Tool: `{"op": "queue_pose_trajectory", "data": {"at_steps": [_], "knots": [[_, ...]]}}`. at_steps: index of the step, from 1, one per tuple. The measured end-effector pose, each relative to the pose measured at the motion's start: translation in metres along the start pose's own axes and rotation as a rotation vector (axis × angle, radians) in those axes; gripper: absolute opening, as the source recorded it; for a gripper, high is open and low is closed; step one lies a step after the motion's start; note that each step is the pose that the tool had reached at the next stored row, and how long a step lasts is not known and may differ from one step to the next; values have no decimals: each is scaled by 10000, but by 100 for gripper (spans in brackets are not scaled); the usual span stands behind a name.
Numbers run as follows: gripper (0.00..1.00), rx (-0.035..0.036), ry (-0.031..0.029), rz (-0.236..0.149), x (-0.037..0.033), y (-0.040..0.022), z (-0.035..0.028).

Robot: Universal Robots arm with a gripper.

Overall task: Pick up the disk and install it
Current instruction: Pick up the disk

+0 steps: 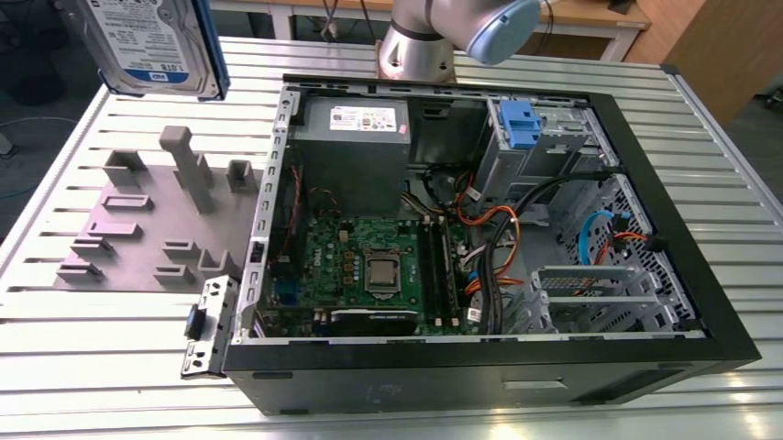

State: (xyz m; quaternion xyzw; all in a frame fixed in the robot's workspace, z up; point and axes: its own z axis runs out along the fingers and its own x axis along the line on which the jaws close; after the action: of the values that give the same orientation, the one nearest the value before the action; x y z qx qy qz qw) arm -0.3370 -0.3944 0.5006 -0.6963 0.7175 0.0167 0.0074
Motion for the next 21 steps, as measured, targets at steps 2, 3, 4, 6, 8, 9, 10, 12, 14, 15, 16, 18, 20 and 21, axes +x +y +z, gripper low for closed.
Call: {"op": "queue_pose_trajectory", "data": {"at_steps": [2, 3, 4, 6, 8, 9, 10, 12, 14, 15, 16, 18, 20, 21], "knots": [[36, 1, -1, 0, 34, -2, -1], [36, 0, 0, 0, 46, -3, -1], [36, 0, -1, 0, 50, -4, -1], [36, 0, -1, 1, 50, -16, -2], [36, 1, -1, 1, 50, -45, -2], [36, 0, 0, 1, 49, -60, -2], [36, 0, 0, 0, 49, -73, -2], [36, 0, 0, 1, 48, -100, -3], [36, 0, 0, 1, 48, -118, -3], [36, 0, 0, 1, 47, -124, -3], [36, 0, -1, 1, 47, -129, -3], [36, 0, -1, 1, 47, -138, -3], [36, 1, -1, 1, 47, -142, -3], [36, 0, -1, 0, 47, -146, -3]]}}
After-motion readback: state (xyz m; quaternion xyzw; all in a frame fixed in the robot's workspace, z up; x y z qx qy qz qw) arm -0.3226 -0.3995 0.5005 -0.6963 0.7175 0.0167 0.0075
